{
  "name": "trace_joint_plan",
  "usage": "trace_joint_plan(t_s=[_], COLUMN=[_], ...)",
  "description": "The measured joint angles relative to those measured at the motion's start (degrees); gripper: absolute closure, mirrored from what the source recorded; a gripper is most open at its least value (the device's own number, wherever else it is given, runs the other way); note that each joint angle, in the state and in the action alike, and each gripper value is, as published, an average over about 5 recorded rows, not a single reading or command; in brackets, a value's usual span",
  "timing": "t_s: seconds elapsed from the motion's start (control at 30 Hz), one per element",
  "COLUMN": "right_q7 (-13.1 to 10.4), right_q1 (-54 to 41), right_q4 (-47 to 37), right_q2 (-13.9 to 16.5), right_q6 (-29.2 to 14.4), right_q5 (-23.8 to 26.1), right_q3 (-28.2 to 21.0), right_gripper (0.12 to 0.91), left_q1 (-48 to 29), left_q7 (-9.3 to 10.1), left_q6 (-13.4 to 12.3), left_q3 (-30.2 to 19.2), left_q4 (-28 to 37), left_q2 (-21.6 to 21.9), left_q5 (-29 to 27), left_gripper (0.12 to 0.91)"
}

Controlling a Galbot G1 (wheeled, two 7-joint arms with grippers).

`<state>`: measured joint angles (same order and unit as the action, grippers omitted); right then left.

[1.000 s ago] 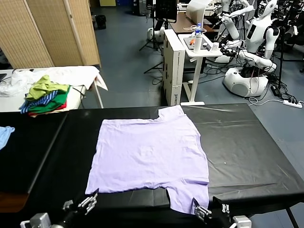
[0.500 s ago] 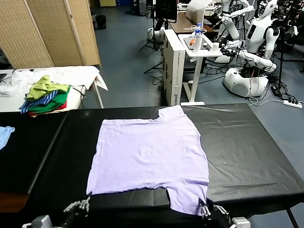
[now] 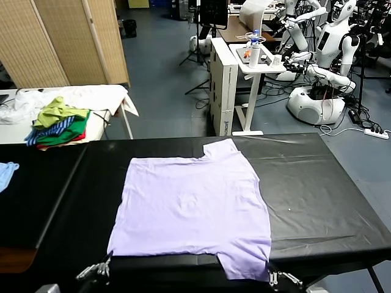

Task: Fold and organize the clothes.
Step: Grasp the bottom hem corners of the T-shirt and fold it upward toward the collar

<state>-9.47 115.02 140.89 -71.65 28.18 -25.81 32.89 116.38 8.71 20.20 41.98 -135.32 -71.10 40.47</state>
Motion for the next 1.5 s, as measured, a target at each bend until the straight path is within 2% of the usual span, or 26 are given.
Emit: trace_joint_plan(t_s=[0.13,0.3,0.63,1.07,1.5], right_q7=[0.99,1.07,1.53,-0.49,-1.48], right_q1=[-2.47,-8.47,-22.41,-36.08,-39.73], right_q4=[-0.69,-3.05,-13.30,-24.00,-27.86], right_q2=[0.87,2.91,6.17,5.73,4.21], right_q6=[-1.95,-3.74,-7.54,-8.01,-8.38], right_q5=[-2.53,-5.52,-5.64,-5.26,-4.02], right_q3=[1.19,1.71,-3.48,-10.48,-10.85], right_gripper=[0.885,0.885,0.885,0.885,0.885], left_q1=[-0.90,-3.46,-12.38,-22.52,-26.38], left_q7=[-0.20,-1.13,-1.21,-0.92,-0.63], left_q6=[-1.98,-4.48,-6.65,-8.04,-8.62], left_q3=[-0.85,-2.20,-5.39,-7.39,-8.04], left_q4=[0.06,1.64,6.82,12.00,16.28], left_q2=[-0.93,-2.62,-5.49,-5.49,-5.48], left_q5=[-2.00,-4.78,-9.28,-12.73,-13.97], left_gripper=[0.883,0.883,0.883,0.883,0.883])
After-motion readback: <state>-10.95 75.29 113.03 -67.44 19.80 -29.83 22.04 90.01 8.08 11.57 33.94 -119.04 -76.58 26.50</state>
